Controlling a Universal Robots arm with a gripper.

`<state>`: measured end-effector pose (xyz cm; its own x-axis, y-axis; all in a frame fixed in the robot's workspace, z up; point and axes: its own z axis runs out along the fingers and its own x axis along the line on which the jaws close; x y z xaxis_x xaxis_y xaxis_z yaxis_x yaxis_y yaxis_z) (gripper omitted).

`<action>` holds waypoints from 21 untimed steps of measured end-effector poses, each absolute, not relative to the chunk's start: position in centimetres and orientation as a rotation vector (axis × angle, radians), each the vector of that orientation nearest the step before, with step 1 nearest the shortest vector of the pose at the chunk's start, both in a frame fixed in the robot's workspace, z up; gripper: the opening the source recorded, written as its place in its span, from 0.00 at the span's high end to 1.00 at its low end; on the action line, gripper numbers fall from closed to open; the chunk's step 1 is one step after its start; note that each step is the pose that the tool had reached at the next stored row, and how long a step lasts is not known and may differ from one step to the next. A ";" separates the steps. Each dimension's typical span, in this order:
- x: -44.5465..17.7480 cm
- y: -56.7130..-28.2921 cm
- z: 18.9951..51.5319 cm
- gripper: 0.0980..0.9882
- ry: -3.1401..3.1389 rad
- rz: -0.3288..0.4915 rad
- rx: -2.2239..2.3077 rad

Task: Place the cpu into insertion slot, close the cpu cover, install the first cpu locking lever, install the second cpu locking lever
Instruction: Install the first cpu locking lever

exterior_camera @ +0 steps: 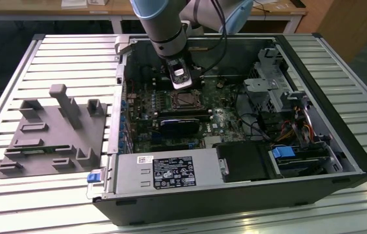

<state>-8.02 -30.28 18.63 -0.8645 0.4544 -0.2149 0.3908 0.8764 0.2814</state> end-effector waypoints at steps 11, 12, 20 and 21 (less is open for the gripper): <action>-8.0 -30.3 19.4 0.99 2.772 0.333 0.638; -8.0 -30.3 19.6 0.99 2.772 0.333 0.637; -8.0 -30.3 20.5 0.99 2.772 0.308 0.633; -8.0 -30.3 20.6 0.99 2.772 0.307 0.633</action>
<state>-8.02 -30.28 20.64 -0.8645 0.4505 -0.2231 0.3908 0.8813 0.2656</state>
